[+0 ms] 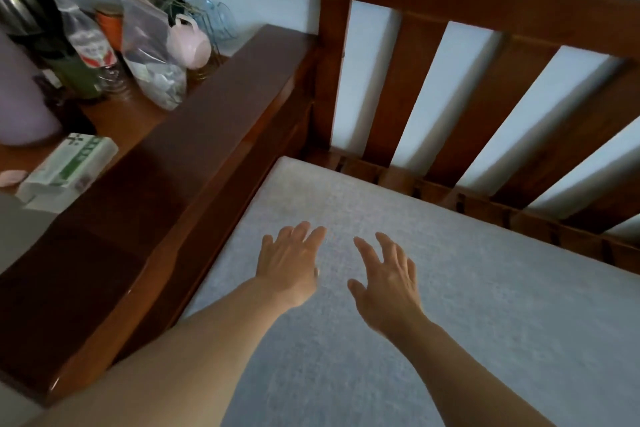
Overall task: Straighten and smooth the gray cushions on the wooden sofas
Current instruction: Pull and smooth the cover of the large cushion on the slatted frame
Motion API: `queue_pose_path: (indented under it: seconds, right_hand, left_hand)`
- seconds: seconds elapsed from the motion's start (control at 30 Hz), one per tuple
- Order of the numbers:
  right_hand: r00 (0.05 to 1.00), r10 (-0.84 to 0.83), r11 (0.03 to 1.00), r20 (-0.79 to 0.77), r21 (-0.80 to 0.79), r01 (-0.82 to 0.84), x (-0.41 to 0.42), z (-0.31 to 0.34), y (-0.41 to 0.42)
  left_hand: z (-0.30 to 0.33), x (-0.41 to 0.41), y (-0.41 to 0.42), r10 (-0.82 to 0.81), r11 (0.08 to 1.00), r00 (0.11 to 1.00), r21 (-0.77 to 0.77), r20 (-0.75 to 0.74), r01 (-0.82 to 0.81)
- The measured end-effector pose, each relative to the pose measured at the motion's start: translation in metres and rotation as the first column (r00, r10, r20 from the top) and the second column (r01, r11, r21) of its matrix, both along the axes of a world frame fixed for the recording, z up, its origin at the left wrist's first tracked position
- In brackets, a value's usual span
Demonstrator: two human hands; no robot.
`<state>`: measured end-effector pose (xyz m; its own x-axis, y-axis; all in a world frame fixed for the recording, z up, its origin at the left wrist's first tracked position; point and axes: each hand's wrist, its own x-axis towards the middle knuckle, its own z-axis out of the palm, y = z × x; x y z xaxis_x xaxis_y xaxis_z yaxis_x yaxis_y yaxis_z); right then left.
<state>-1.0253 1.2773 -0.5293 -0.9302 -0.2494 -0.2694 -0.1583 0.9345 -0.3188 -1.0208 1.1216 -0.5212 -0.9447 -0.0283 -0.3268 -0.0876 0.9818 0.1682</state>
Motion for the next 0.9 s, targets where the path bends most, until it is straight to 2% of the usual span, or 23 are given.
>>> queue_pose_path:
  seconds: [0.1, 0.17, 0.23, 0.33, 0.37, 0.43, 0.47, 0.5, 0.53, 0.57, 0.6, 0.63, 0.67, 0.7, 0.73, 0.77, 0.8, 0.83, 0.87, 0.9]
  right_hand:
    - [1.0, 0.014, 1.0, 0.014, 0.016, -0.014, -0.026, -0.01, -0.024]
    - [0.998, -0.05, 0.996, -0.045, -0.073, 0.046, -0.06, -0.005, -0.047]
    - [0.966, -0.148, 0.966, -0.211, -0.242, 0.095, -0.096, 0.006, -0.069]
    - [0.79, -0.353, 0.883, -0.501, -0.457, 0.105, -0.117, -0.02, -0.071]
    - [0.797, -0.298, 0.917, -0.525, -0.39, 0.086, -0.111, -0.042, -0.065]
    - [0.94, 0.021, 0.999, -0.341, -0.021, -0.03, -0.09, -0.092, -0.045]
    - [0.969, 0.124, 0.992, -0.213, 0.058, -0.114, -0.09, -0.11, -0.035]
    - [0.977, 0.161, 0.986, -0.139, 0.063, -0.154, -0.097, -0.114, -0.024]
    - [0.977, 0.149, 0.989, -0.15, 0.024, -0.148, -0.102, -0.104, -0.017]
    - [0.969, 0.059, 0.996, -0.241, -0.044, -0.071, -0.106, -0.091, 0.006]
    - [0.912, -0.093, 0.99, -0.401, -0.137, 0.04, -0.108, -0.083, 0.026]
    - [0.857, -0.199, 0.977, -0.476, -0.166, 0.135, -0.103, -0.081, 0.051]
    - [0.871, -0.208, 0.978, -0.445, -0.11, 0.177, -0.093, -0.083, 0.08]
    - [0.924, -0.121, 0.991, -0.363, 0.004, 0.132, -0.083, -0.09, 0.107]
    - [0.967, -0.039, 0.998, -0.253, 0.042, 0.052, -0.078, -0.096, 0.133]
    - [0.987, -0.028, 0.999, -0.161, 0.014, 0.03, -0.077, -0.093, 0.161]
    - [0.976, -0.077, 0.996, -0.202, -0.052, 0.068, -0.082, -0.088, 0.177]
    - [0.929, -0.181, 0.981, -0.322, -0.122, 0.149, -0.079, -0.082, 0.21]
    - [0.836, -0.277, 0.961, -0.473, -0.143, 0.237, -0.078, -0.079, 0.237]
    - [0.8, -0.298, 0.951, -0.521, -0.091, 0.295, -0.072, -0.079, 0.264]
  left_hand:
    - [-0.011, -0.03, -0.022, 0.043, 0.998, 0.994, 0.058, -0.103, -0.037]
    - [-0.014, -0.059, -0.036, 0.084, 0.994, 0.969, 0.082, -0.234, -0.066]
    - [-0.019, -0.088, -0.046, 0.08, 0.995, 0.913, 0.088, -0.401, -0.048]
    - [-0.055, -0.104, -0.048, 0.103, 0.988, 0.83, 0.15, -0.548, -0.024]
    - [-0.076, -0.097, -0.045, 0.103, 0.989, 0.843, 0.146, -0.529, -0.029]
    - [-0.116, -0.073, -0.036, 0.081, 0.997, 0.931, 0.026, -0.355, -0.077]
    - [-0.13, -0.073, -0.034, 0.099, 0.993, 0.957, -0.033, -0.273, -0.112]
    - [-0.133, -0.081, -0.029, 0.142, 0.989, 0.964, -0.008, -0.223, -0.147]
    - [-0.125, -0.091, -0.024, 0.151, 0.988, 0.961, 0.043, -0.23, -0.145]
    - [-0.112, -0.105, -0.003, 0.133, 0.988, 0.949, 0.11, -0.286, -0.105]
    - [-0.101, -0.114, 0.016, 0.123, 0.985, 0.918, 0.157, -0.377, -0.067]
    - [-0.098, -0.118, 0.038, 0.13, 0.982, 0.893, 0.183, -0.43, -0.055]
    - [-0.102, -0.116, 0.062, 0.134, 0.98, 0.894, 0.191, -0.427, -0.056]
    - [-0.111, -0.109, 0.081, 0.111, 0.989, 0.928, 0.128, -0.356, -0.069]
    - [-0.122, -0.103, 0.099, 0.094, 0.995, 0.958, 0.048, -0.272, -0.084]
    - [-0.126, -0.103, 0.121, 0.098, 0.995, 0.971, 0.017, -0.217, -0.096]
    - [-0.126, -0.105, 0.13, 0.108, 0.994, 0.971, 0.056, -0.216, -0.098]
    - [-0.123, -0.106, 0.157, 0.06, 0.993, 0.963, 0.112, -0.263, -0.031]
    - [-0.119, -0.104, 0.179, 0.019, 0.987, 0.94, 0.158, -0.34, 0.038]
    - [-0.117, -0.096, 0.208, -0.022, 0.984, 0.921, 0.153, -0.388, 0.088]
